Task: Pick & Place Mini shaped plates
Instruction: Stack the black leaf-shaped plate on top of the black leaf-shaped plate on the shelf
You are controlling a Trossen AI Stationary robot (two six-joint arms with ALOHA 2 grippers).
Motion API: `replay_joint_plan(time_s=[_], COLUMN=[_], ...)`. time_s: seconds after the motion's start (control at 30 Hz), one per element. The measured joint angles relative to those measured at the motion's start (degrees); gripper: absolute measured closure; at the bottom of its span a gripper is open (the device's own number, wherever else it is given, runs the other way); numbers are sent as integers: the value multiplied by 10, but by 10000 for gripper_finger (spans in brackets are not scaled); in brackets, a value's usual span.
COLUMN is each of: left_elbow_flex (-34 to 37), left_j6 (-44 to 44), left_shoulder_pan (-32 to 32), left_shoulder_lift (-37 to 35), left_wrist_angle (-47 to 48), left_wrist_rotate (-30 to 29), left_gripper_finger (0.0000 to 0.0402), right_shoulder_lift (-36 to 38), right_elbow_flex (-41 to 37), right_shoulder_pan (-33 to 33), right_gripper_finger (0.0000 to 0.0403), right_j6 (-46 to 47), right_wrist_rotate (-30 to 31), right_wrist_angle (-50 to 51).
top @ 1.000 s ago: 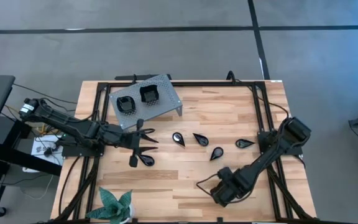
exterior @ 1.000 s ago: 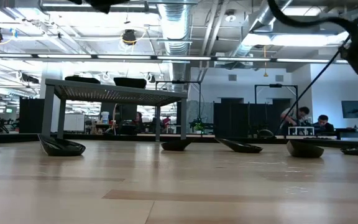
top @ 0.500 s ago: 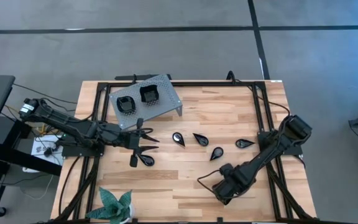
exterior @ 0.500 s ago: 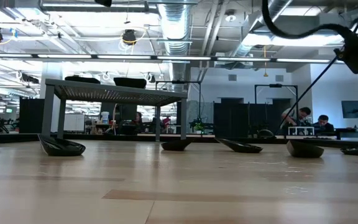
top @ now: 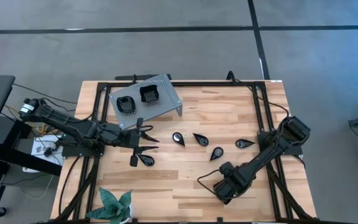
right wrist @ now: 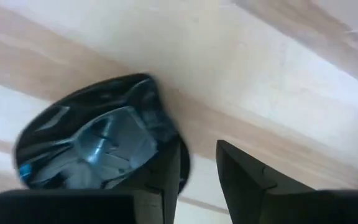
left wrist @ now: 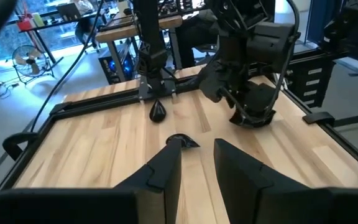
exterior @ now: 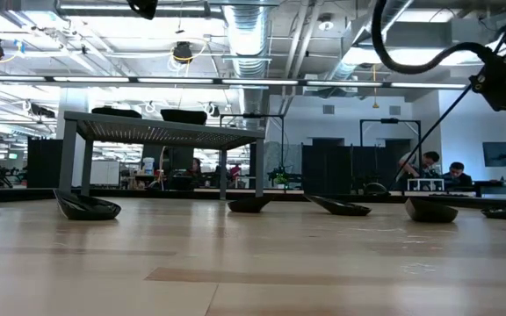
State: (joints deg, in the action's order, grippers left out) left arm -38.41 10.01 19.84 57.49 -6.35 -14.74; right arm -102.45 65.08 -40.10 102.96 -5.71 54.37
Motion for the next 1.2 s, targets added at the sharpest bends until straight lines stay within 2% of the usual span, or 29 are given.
replay_joint_plan(time_s=[0.3,0.43,0.53,0.8,1.1,1.2], left_elbow_flex=[0,0,0,-1,-1,-1], left_j6=[2,2,2,2,2,14], left_shoulder_pan=[0,0,0,0,0,0], left_shoulder_lift=[0,0,0,0,0,2], left_wrist_angle=[-1,-1,-1,-2,-7,-7], left_wrist_rotate=[0,0,0,0,4,61], left_gripper_finger=[305,305,305,305,305,305], right_shoulder_lift=[-27,-42,-45,-25,-25,-25], right_elbow_flex=[0,2,2,1,29,48], right_shoulder_pan=[1,2,5,18,65,94], right_gripper_finger=[303,306,324,392,396,401], right_j6=[-1,-47,-95,-118,-241,-312], right_wrist_rotate=[7,5,15,26,29,43], right_wrist_angle=[-48,-52,-53,-55,-40,-26])
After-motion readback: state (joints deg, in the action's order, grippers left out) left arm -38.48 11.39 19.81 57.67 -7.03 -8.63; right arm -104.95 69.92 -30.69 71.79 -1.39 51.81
